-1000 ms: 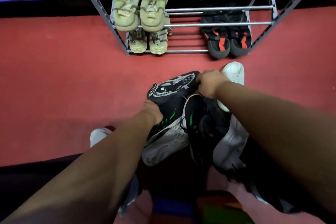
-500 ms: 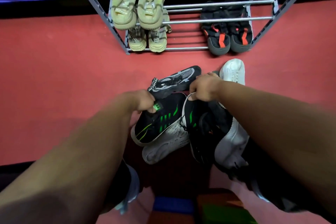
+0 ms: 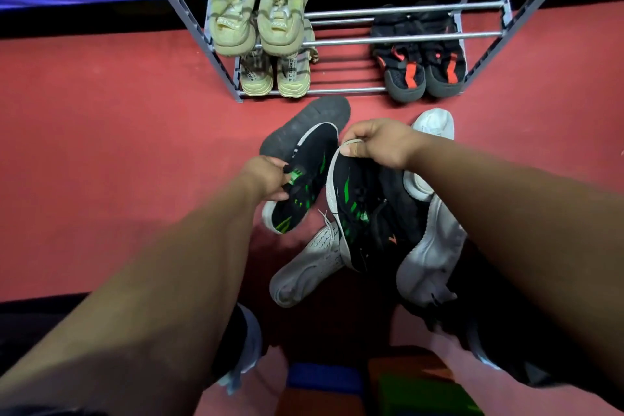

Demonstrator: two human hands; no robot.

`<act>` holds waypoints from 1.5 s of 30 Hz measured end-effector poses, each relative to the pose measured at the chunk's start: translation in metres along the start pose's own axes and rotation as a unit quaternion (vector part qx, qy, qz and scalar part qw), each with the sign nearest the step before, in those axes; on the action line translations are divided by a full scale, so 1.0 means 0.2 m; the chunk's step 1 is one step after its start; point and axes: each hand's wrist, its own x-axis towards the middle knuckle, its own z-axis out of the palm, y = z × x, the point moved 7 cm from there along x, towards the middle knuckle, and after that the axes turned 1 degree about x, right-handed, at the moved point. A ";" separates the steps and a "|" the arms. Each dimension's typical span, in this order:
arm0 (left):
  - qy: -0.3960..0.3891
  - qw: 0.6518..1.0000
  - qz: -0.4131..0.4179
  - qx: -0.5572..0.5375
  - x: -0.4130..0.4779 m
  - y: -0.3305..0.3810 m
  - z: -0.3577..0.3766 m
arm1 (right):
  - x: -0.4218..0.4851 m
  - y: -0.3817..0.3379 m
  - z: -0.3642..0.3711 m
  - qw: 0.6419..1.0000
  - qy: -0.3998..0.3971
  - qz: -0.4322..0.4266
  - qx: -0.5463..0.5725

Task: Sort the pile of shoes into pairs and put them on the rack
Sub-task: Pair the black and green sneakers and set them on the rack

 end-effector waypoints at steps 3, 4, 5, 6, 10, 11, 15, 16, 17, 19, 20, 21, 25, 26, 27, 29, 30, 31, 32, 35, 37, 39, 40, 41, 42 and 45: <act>-0.054 0.998 -0.009 -0.017 -0.04 0.00 0.09 | 0.00 -0.03 -0.06 0.997 0.034 -0.028 0.067; -0.067 0.997 -0.010 -0.038 -0.05 0.00 0.10 | 0.00 -0.05 -0.08 0.996 0.046 -0.034 0.075; -0.073 0.996 -0.007 -0.059 -0.05 0.00 0.11 | -0.01 -0.07 -0.10 0.994 0.060 -0.039 0.079; -0.080 0.994 -0.003 -0.071 -0.05 0.01 0.12 | -0.01 -0.09 -0.13 0.992 0.080 -0.045 0.088; -0.112 0.989 0.000 -0.099 -0.10 0.08 0.14 | 0.00 -0.19 -0.24 0.975 0.186 -0.056 0.109; -0.121 0.985 0.001 -0.126 -0.12 0.10 0.13 | 0.01 -0.21 -0.26 0.972 0.199 -0.056 0.109; -0.165 0.979 0.067 -0.101 -0.12 0.17 0.11 | 0.06 -0.24 -0.27 0.959 0.267 -0.034 0.091; -0.171 0.978 0.101 -0.070 -0.11 0.17 0.11 | 0.07 -0.23 -0.26 0.955 0.282 -0.029 0.086; -0.169 0.974 0.131 -0.069 -0.10 0.17 0.11 | 0.07 -0.21 -0.24 0.954 0.288 -0.019 0.085; -0.144 0.970 0.147 -0.128 -0.06 0.14 0.08 | 0.09 -0.17 -0.19 0.955 0.283 0.003 0.085; -0.134 0.968 0.143 -0.159 -0.05 0.12 0.06 | 0.11 -0.15 -0.17 0.957 0.276 0.015 0.084; -0.127 0.963 0.136 -0.194 -0.06 0.11 0.05 | 0.12 -0.14 -0.15 0.960 0.266 0.027 0.087; -0.055 0.945 0.094 -0.309 -0.02 0.00 -0.07 | 0.15 -0.13 0.04 0.971 0.212 0.108 0.007; -0.020 0.944 0.084 -0.318 0.01 -0.03 -0.11 | 0.15 -0.11 0.12 0.972 0.200 0.119 -0.019; 0.009 0.940 0.075 -0.334 0.03 -0.05 -0.15 | 0.15 -0.08 0.19 0.973 0.185 0.132 -0.041; 0.071 0.947 0.052 -0.308 0.07 -0.11 -0.23 | 0.13 -0.02 0.33 0.972 0.154 0.150 -0.093; 0.097 0.958 0.033 -0.266 0.08 -0.14 -0.28 | 0.13 0.00 0.40 0.971 0.137 0.158 -0.115; 0.116 0.967 0.018 -0.225 0.10 -0.18 -0.31 | 0.12 0.01 0.46 0.969 0.120 0.171 -0.128; 0.126 0.977 -0.002 -0.172 0.12 -0.23 -0.34 | 0.11 0.04 0.51 0.966 0.109 0.191 -0.139; 0.148 0.988 -0.036 -0.011 0.13 -0.29 -0.38 | 0.07 0.07 0.60 0.950 0.101 0.241 -0.172; 0.151 0.983 -0.029 0.096 0.11 -0.28 -0.38 | 0.08 0.08 0.63 0.952 0.089 0.236 -0.175; 0.160 0.976 -0.027 0.147 0.10 -0.27 -0.40 | 0.10 0.08 0.65 0.954 0.082 0.236 -0.164; 0.159 0.977 -0.029 0.139 0.10 -0.28 -0.40 | 0.10 0.08 0.66 0.952 0.086 0.247 -0.157; 0.153 0.980 -0.027 0.127 0.11 -0.28 -0.40 | 0.11 0.08 0.67 0.949 0.086 0.263 -0.151; 0.137 0.984 -0.025 0.107 0.12 -0.30 -0.39 | 0.10 0.07 0.68 0.945 0.082 0.280 -0.147; 0.076 0.989 -0.014 0.123 0.12 -0.33 -0.30 | 0.11 0.07 0.74 0.938 0.067 0.307 -0.144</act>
